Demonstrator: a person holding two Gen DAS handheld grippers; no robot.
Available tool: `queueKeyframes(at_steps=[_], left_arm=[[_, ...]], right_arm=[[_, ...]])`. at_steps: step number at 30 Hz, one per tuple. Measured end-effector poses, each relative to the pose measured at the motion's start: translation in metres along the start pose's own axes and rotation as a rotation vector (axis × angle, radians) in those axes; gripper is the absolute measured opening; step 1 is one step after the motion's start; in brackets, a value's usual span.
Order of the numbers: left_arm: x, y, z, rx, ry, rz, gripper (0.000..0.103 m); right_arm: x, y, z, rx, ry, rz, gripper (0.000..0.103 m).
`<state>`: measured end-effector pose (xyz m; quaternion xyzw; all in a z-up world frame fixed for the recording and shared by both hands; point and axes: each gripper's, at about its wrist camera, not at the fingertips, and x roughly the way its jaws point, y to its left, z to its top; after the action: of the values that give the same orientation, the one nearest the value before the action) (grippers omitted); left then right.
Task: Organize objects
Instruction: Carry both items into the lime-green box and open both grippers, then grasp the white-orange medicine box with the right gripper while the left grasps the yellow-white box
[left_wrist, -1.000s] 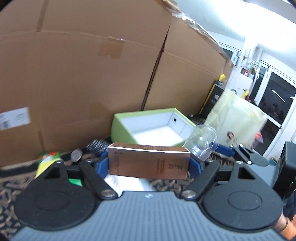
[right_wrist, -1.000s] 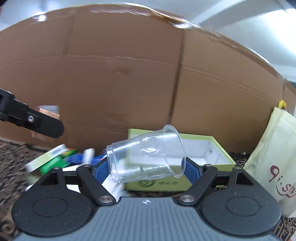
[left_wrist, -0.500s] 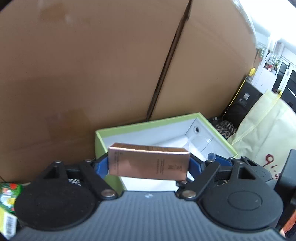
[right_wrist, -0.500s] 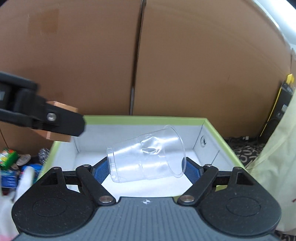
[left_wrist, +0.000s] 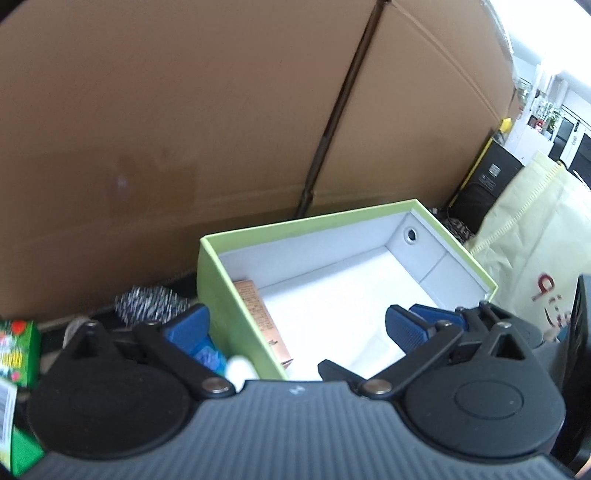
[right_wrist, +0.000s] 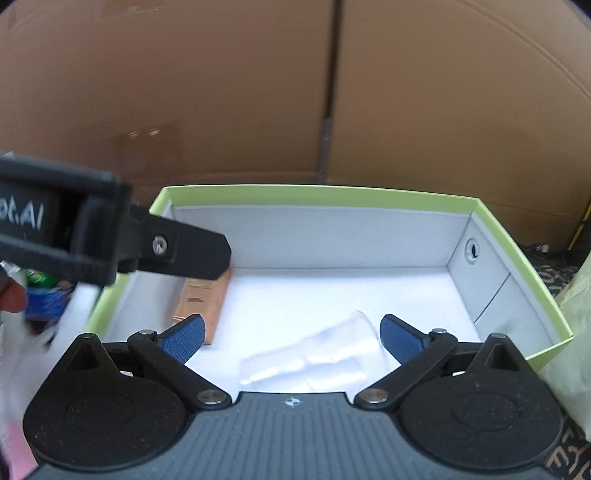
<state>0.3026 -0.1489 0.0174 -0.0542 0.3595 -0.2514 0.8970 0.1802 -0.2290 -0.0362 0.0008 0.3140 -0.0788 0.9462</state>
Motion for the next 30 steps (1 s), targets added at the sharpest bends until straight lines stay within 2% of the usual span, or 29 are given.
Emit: queueKeyframes(at_steps=[4, 7, 11, 14, 16, 17, 18, 25, 30], left_arm=[[-0.011, 0.001, -0.010, -0.018, 0.000, -0.001, 0.103], [-0.028, 0.004, -0.009, -0.049, -0.006, 0.009, 0.103], [-0.076, 0.006, -0.016, -0.025, -0.094, 0.026, 0.103], [-0.117, 0.009, -0.032, 0.015, -0.149, 0.058, 0.103], [-0.138, 0.010, -0.047, 0.040, -0.150, 0.100, 0.103], [-0.148, 0.011, -0.055, 0.041, -0.154, 0.111, 0.103], [-0.156, 0.013, -0.064, 0.039, -0.159, 0.112, 0.103], [-0.205, 0.041, -0.126, -0.016, -0.169, 0.176, 0.103], [-0.218, 0.074, -0.157, -0.087, -0.146, 0.234, 0.103]], right_arm=[[-0.015, 0.009, -0.010, -0.011, 0.018, 0.012, 0.103], [-0.014, -0.002, 0.004, 0.007, 0.014, -0.017, 0.103], [-0.051, 0.002, 0.006, 0.068, -0.155, -0.080, 0.103], [-0.091, -0.001, 0.005, 0.104, -0.261, -0.049, 0.103], [-0.116, 0.010, -0.008, 0.112, -0.312, -0.030, 0.103], [-0.133, -0.008, -0.003, 0.114, -0.335, -0.019, 0.103], [-0.142, -0.002, -0.010, 0.110, -0.351, -0.009, 0.103], [-0.188, 0.051, -0.060, 0.041, -0.352, 0.031, 0.103], [-0.187, 0.085, -0.087, 0.004, -0.297, 0.055, 0.103]])
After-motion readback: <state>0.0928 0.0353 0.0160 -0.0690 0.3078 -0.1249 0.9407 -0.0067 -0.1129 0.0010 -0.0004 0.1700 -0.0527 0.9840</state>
